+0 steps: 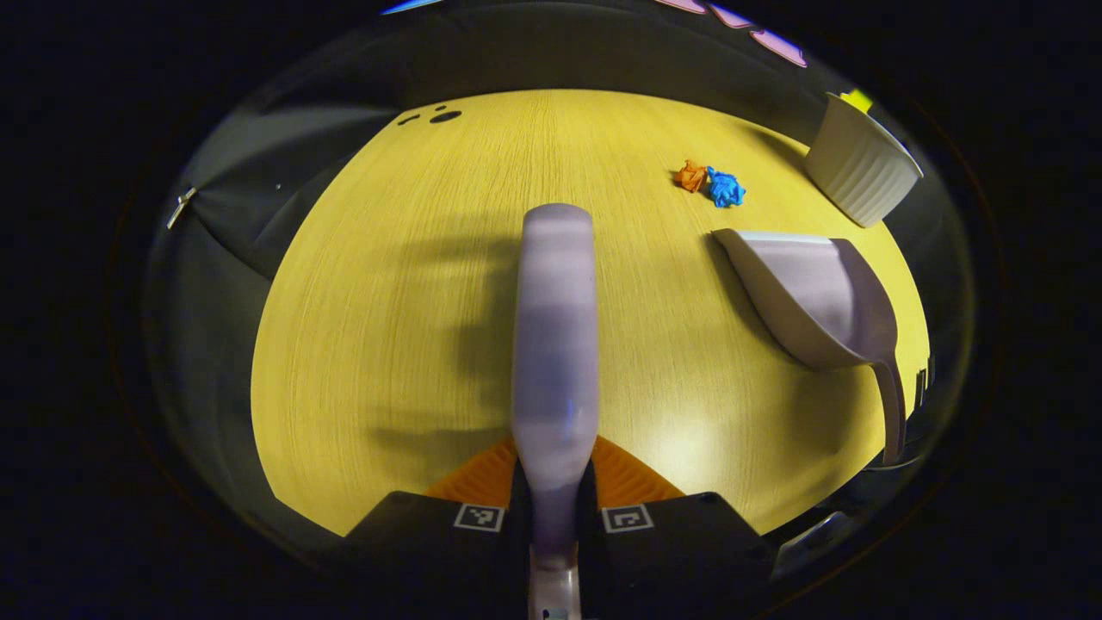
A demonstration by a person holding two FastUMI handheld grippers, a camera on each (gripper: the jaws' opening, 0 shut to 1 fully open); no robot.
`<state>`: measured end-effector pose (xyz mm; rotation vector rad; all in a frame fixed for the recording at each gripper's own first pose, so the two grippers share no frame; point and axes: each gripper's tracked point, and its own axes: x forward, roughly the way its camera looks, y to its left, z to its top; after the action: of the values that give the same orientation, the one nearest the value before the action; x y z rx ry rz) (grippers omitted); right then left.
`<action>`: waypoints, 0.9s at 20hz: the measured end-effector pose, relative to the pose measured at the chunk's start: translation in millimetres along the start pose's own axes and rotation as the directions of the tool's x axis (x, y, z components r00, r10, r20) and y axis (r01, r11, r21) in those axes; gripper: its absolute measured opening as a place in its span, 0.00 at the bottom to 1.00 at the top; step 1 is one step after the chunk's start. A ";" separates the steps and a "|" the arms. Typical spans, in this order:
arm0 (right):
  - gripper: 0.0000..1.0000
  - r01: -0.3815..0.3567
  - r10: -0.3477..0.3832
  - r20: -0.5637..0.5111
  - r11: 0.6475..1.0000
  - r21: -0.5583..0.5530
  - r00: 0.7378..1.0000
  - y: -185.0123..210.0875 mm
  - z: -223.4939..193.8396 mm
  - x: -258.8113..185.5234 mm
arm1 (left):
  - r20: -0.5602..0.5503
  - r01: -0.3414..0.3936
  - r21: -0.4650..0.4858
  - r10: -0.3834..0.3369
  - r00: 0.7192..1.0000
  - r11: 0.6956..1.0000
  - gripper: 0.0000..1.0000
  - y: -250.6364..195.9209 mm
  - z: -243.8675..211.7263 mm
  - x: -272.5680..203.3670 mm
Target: Pick up the small broom and dustpan from the desktop, sweep the trash into the dustpan with the broom, and then empty the trash into the garbage bin.
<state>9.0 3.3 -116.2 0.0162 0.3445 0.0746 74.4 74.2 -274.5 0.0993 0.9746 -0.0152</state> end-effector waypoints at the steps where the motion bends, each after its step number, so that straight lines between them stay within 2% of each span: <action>1: 0.99 -0.008 0.008 -0.021 1.000 -0.004 1.000 3.7 -3.4 1.2 | 0.018 0.012 -0.009 -0.012 1.000 1.000 0.26 -0.3 -1.6 -2.4; 7: 0.99 -0.053 0.044 -0.133 0.997 -0.064 0.990 21.3 -26.2 11.9 | 0.159 0.030 -0.050 -0.022 0.987 0.998 0.24 10.4 0.8 -41.2; 13: 1.00 -0.064 0.048 -0.238 0.996 -0.057 0.970 33.0 -52.2 29.6 | 0.222 0.030 -0.083 -0.010 0.975 0.996 0.24 18.1 -15.3 -82.2; 15: 0.99 -0.058 0.039 -0.278 0.996 -0.063 0.960 32.5 -67.2 36.4 | 0.225 0.036 -0.103 -0.012 0.974 0.994 0.24 16.9 -22.6 -91.4; 18: 0.99 -0.035 0.023 -0.376 0.999 -0.026 0.926 32.7 -97.2 40.5 | 0.231 0.035 -0.127 -0.005 0.973 0.991 0.24 17.0 -30.6 -99.3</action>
<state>11.8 39.3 -220.4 -0.0252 0.7283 0.1133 -5.7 90.8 -208.1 -0.0330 0.7421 0.0183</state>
